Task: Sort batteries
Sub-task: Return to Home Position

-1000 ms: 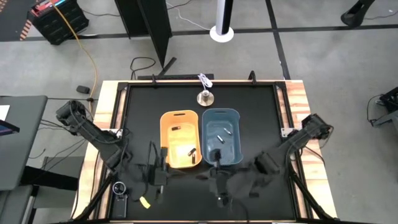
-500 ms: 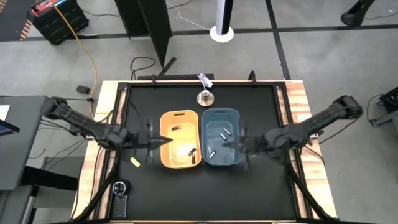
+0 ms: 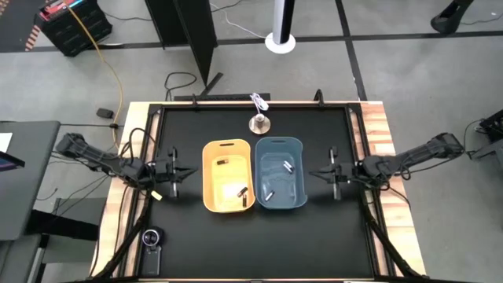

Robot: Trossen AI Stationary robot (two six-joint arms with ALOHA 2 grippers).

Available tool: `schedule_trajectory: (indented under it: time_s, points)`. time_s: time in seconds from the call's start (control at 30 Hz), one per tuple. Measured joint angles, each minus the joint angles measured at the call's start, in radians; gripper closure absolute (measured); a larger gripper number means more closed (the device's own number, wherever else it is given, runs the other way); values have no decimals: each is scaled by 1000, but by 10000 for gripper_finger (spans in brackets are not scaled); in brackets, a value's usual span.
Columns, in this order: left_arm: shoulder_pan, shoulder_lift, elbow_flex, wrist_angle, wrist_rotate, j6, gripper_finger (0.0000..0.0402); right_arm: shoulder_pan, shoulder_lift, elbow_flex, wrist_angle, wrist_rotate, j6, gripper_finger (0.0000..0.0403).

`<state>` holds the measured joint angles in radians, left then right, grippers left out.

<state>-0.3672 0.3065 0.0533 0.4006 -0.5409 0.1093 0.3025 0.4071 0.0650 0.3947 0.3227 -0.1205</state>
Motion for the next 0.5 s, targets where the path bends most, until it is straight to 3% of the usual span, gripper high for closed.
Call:
schedule_trajectory:
  time_s: [0.33,0.5]
  points:
    - [0,-190,-41,-204,-5,-49,401,-57,-243,-56,-213,-177,32,403]
    - [0,-298,-42,-294,12,-26,401,-82,-386,-56,-333,-191,-1,403]
